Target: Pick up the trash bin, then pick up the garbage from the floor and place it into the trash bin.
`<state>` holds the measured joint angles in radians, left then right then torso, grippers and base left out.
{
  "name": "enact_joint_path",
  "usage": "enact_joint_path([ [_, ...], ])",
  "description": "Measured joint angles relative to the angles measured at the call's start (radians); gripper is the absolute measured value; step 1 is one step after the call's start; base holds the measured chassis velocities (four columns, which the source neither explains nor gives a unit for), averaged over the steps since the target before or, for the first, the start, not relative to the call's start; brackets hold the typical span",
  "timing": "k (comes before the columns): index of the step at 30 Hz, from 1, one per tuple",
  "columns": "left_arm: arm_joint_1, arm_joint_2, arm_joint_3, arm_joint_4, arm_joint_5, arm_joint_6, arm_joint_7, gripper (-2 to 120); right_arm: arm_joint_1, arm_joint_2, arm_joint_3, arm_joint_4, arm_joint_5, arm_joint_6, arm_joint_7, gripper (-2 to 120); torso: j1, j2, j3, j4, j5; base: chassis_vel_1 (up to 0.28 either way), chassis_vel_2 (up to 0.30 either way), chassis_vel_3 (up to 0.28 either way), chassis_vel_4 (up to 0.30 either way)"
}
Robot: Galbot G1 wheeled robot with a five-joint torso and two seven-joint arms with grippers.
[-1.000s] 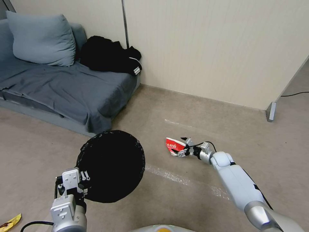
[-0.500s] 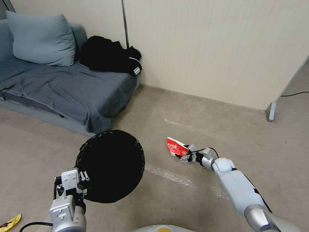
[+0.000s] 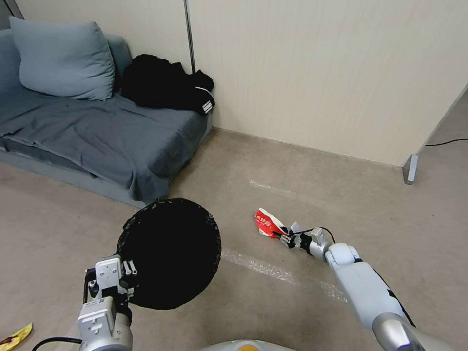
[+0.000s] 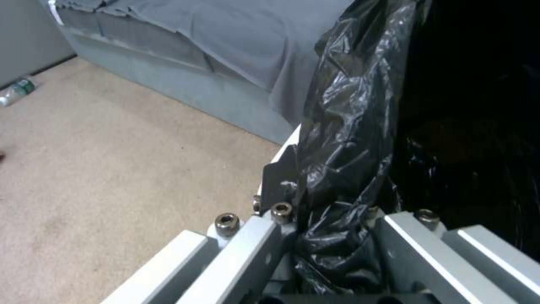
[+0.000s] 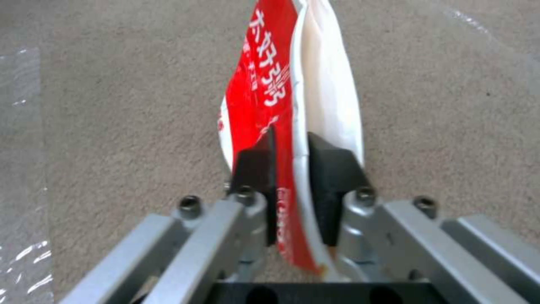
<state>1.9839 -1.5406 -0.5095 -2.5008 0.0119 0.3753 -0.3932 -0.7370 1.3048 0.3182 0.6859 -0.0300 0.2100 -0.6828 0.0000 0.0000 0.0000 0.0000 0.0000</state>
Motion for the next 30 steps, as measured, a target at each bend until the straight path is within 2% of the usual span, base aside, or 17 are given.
enact_joint_path([
  [1, 0.0, 0.0, 0.0, 0.0, 0.0, 0.0, 0.0, 1, 0.0, 0.0, 0.0, 0.0, 0.0, 0.0, 0.0, 10, 0.0, 0.0, 0.0, 0.0, 0.0, 0.0, 0.0, 0.0, 0.0],
  [3, 0.0, 0.001, 0.0, 0.0, 0.0, 0.0, 0.0, 1, 0.0, 0.0, 0.0, 0.002, 0.001, 0.003, 0.008, 0, 0.0, 0.0, 0.0, 0.0, 0.0, 0.0, 0.0, 0.0, 0.0],
  [13, -0.001, 0.003, 0.001, 0.0, 0.0, -0.002, 0.0, 1, -0.012, 0.002, 0.001, 0.017, 0.019, 0.022, 0.042, 0, 0.0, 0.0, 0.0, 0.0, 0.0, 0.0, 0.0, 0.0, 0.0],
  [20, -0.005, 0.006, 0.003, 0.0, -0.003, -0.003, 0.001, 1, -0.053, 0.001, -0.003, 0.101, 0.076, 0.063, 0.073, 0, 0.0, 0.0, 0.0, -0.0001, 0.0, 0.0, 0.0, 0.0, 0.0],
  [23, -0.006, 0.009, 0.004, 0.0, -0.004, -0.003, 0.002, 1, -0.097, -0.003, -0.007, 0.223, 0.133, 0.078, 0.102, 0, 0.0, 0.0, 0.0, 0.0002, 0.0, 0.0, 0.0, 0.0, 0.0],
  [24, -0.006, 0.009, 0.004, 0.0, -0.004, -0.003, 0.002, 1, -0.097, -0.003, -0.007, 0.223, 0.133, 0.078, 0.102, 0, 0.0, 0.0, 0.0, 0.0002, 0.0, 0.0, 0.0, 0.0, 0.0],
  [27, -0.008, 0.013, 0.004, 0.002, -0.008, -0.003, 0.003, 1, -0.181, -0.021, -0.026, 0.486, 0.241, 0.062, 0.142, 0, 0.0, 0.0, 0.0, 0.0, 0.0001, 0.0, 0.0, 0.0, 0.0],
  [28, -0.008, 0.013, 0.004, 0.002, -0.008, -0.003, 0.003, 1, -0.181, -0.021, -0.026, 0.486, 0.241, 0.062, 0.142, 0, 0.0, 0.0, 0.0, 0.0, 0.0001, 0.0, 0.0, 0.0, 0.0],
  [30, -0.015, 0.018, 0.009, 0.019, -0.014, -0.003, 0.01, 1, -0.254, -0.044, -0.045, 0.755, 0.339, 0.039, 0.159, 0, 0.0, 0.0, 0.0, 0.0003, -0.0005, 0.0, 0.0, 0.0, 0.0],
])
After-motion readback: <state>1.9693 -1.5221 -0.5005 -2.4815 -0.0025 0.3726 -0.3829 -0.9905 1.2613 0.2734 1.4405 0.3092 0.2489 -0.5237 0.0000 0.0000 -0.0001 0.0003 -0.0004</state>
